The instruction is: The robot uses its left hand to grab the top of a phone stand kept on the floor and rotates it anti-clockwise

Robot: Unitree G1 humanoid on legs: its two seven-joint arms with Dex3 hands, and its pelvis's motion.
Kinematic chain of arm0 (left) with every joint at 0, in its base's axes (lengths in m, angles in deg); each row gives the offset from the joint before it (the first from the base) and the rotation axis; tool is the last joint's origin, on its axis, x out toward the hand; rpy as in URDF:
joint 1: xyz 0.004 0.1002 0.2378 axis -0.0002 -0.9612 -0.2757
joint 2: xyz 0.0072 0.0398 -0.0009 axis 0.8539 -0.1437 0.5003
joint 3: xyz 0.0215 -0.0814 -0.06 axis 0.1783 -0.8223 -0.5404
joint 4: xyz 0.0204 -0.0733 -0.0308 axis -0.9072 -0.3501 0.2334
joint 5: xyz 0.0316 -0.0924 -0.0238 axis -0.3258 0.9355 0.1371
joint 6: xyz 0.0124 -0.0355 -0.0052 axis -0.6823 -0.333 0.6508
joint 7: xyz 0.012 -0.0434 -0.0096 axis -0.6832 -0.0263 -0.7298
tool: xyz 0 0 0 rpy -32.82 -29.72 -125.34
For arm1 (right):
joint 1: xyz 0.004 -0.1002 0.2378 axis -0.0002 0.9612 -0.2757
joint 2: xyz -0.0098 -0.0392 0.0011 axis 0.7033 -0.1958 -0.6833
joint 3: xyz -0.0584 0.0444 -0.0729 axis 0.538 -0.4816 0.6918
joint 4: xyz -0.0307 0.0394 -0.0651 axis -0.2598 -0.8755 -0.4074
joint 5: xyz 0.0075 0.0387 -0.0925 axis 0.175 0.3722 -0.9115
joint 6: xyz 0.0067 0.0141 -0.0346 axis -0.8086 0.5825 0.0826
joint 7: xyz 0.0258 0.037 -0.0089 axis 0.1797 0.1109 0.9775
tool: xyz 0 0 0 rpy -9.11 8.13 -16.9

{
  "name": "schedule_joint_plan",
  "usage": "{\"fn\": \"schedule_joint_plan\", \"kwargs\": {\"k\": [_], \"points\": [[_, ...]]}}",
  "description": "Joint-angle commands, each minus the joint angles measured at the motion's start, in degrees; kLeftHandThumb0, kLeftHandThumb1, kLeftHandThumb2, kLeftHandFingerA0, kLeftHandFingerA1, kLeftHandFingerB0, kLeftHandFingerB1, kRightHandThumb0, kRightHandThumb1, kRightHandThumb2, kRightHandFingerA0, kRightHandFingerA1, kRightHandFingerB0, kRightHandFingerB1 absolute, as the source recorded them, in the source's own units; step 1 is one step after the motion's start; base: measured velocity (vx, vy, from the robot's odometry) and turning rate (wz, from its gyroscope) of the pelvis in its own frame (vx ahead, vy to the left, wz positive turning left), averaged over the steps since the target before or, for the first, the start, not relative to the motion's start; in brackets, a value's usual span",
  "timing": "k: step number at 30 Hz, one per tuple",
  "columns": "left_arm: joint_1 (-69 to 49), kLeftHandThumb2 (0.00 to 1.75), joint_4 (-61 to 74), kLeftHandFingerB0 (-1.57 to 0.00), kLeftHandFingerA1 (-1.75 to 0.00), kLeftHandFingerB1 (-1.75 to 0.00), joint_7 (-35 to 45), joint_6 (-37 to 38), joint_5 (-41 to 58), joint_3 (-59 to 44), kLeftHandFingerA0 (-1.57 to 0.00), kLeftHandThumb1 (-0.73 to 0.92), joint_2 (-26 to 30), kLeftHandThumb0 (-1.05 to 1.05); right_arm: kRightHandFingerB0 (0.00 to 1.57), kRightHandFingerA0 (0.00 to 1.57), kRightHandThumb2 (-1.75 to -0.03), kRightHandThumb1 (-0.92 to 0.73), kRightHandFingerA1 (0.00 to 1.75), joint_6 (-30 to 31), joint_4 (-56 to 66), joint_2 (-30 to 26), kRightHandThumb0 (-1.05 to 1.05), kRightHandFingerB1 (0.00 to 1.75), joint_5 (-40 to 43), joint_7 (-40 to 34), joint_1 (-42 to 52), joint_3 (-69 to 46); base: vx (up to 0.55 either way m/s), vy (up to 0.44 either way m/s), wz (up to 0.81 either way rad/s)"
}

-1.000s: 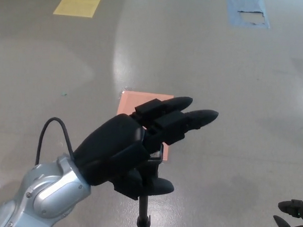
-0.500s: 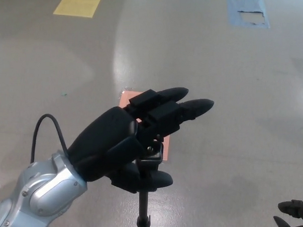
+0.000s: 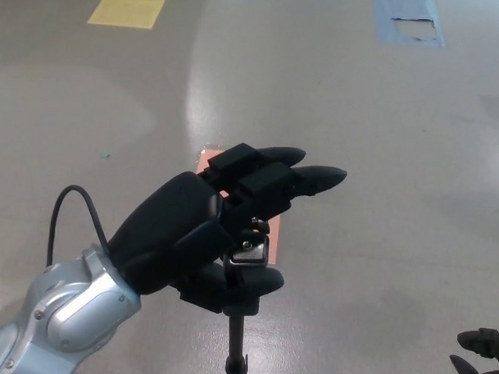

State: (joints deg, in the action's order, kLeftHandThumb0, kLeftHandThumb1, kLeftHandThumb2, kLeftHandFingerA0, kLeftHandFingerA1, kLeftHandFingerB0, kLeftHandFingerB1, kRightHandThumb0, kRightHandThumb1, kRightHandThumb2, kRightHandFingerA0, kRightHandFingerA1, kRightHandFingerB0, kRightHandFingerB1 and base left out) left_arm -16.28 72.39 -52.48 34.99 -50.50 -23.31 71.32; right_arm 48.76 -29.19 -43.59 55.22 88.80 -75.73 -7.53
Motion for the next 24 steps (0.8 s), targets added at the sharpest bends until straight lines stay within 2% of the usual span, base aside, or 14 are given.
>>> {"fn": "schedule_joint_plan", "kwargs": {"k": [1,17,18,19,20,22,23,24], "points": [[0.3,0.96,-0.9,-0.01,-0.48,-0.48,-0.7,1.5,-0.5,-1.0,0.0,0.49,1.3,-0.25,0.06,0.07,-1.02,-0.68,0.41,0.8,-0.3,-1.1,-0.82,0.17,0.2,0.5,-0.7,-0.5,0.0,0.0,0.0],[-0.2,0.97,-1.2,-0.01,-0.48,-0.48,0.6,0.7,0.0,-2.7,0.0,0.49,3.7,-0.27,0.06,0.07,-1.01,-0.69,0.38,0.9,-0.4,-1.1,-0.82,0.16,0.1,0.7,-0.9,-0.5,0.0,0.0,0.0],[-0.3,0.79,-1.0,0.0,-0.39,-0.42,0.7,0.6,-0.1,-2.7,-0.01,0.37,3.9,-0.39,0.06,0.07,-1.02,-0.69,0.38,0.8,-0.4,-1.1,-0.83,0.16,0.1,0.7,-0.9,-0.5,0.0,0.0,0.0],[-0.3,0.79,-0.9,0.0,-0.39,-0.42,0.8,0.5,-0.2,-2.7,-0.01,0.37,4.0,-0.39,0.06,0.07,-1.02,-0.69,0.38,0.8,-0.4,-1.2,-0.83,0.16,0.0,0.6,-0.9,-0.4,0.0,0.0,0.0],[-0.4,0.59,-0.7,-0.07,-0.23,-0.27,1.1,0.0,-0.3,-2.6,-0.07,0.54,4.2,-0.44,0.06,0.07,-1.01,-0.68,0.4,0.7,-0.5,-1.2,-0.83,0.16,-0.1,0.6,-0.8,-0.4,0.0,0.0,0.0],[-0.5,0.59,-0.4,-0.07,-0.23,-0.27,1.5,-0.5,-0.2,-2.5,-0.07,0.54,4.3,-0.44,0.06,0.07,-1.01,-0.68,0.4,0.7,-0.5,-1.2,-0.83,0.16,-0.2,0.5,-0.9,-0.3,0.0,0.0,0.0],[-0.5,0.67,-0.5,-0.03,-0.22,-0.28,1.6,-0.4,-0.1,-2.3,-0.05,0.52,4.4,-0.5,0.06,0.07,-1.01,-0.68,0.39,0.6,-0.5,-1.2,-0.82,0.16,0.0,0.7,-0.9,-0.5,0.0,0.0,0.0],[-0.6,0.68,-0.5,-0.02,-0.23,-0.28,1.6,-0.3,-0.2,-2.3,-0.06,0.49,4.4,-0.49,0.06,0.07,-1.01,-0.68,0.38,0.5,-0.5,-1.2,-0.83,0.16,0.0,0.7,-0.9,-0.4,0.0,0.0,0.0]]}}
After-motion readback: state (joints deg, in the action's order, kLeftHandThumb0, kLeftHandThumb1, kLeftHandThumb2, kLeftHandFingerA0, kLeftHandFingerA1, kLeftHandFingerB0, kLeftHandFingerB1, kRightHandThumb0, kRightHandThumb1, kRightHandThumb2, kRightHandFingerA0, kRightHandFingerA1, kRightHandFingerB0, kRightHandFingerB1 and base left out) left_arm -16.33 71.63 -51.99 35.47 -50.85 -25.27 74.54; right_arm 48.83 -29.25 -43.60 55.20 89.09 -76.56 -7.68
